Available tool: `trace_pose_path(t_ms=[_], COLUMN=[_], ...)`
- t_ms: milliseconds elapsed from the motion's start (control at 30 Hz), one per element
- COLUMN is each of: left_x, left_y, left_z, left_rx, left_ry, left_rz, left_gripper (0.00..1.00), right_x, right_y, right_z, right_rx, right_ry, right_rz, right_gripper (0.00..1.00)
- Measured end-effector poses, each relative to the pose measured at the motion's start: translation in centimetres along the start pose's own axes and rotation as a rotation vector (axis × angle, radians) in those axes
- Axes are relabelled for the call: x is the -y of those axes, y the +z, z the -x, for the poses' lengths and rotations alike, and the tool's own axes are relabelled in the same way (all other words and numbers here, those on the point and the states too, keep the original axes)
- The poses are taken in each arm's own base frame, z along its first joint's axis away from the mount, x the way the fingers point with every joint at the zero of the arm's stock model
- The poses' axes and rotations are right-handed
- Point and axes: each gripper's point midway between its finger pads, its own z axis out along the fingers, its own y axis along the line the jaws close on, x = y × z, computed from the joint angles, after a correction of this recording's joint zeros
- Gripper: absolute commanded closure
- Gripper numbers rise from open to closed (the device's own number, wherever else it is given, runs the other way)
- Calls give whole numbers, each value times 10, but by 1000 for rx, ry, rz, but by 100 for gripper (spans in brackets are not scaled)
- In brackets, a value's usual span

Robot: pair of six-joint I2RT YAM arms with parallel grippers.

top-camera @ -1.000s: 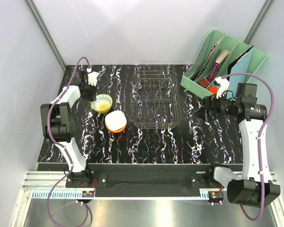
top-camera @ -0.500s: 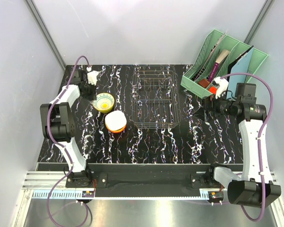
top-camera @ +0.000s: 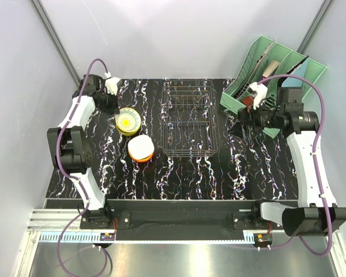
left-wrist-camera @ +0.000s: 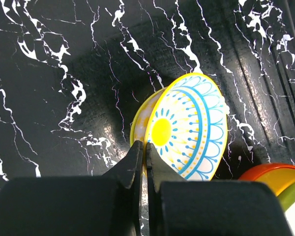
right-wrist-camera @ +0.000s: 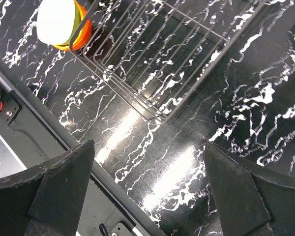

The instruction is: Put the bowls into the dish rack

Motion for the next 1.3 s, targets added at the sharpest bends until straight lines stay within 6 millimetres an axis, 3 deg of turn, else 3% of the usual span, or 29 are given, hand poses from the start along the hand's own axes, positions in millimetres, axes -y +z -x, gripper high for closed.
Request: trace_pose_path(t_ms=[300, 433, 900, 1067, 1300], left_x=[9, 21, 85, 128, 227], left_y=[-6, -15, -72, -84, -95], left_z=[1, 13, 85, 102, 113], left_rx=[-3, 27, 248, 281, 266], left_ry=[-9, -8, 25, 53, 148], left_rz=[-41, -95, -372, -518, -818], left_gripper=[100, 100, 100, 100, 100], right_x=[-15, -21, -40, -46, -39], right_y=[15, 20, 53, 65, 95], right_z=[-2, 1, 63, 79, 77], right_rx=[-42, -59, -28, -18, -52], right_ry=[-26, -29, 21, 71, 182], right_rz=[58, 90, 322, 444, 562], right_gripper=[0, 0, 0, 0, 0])
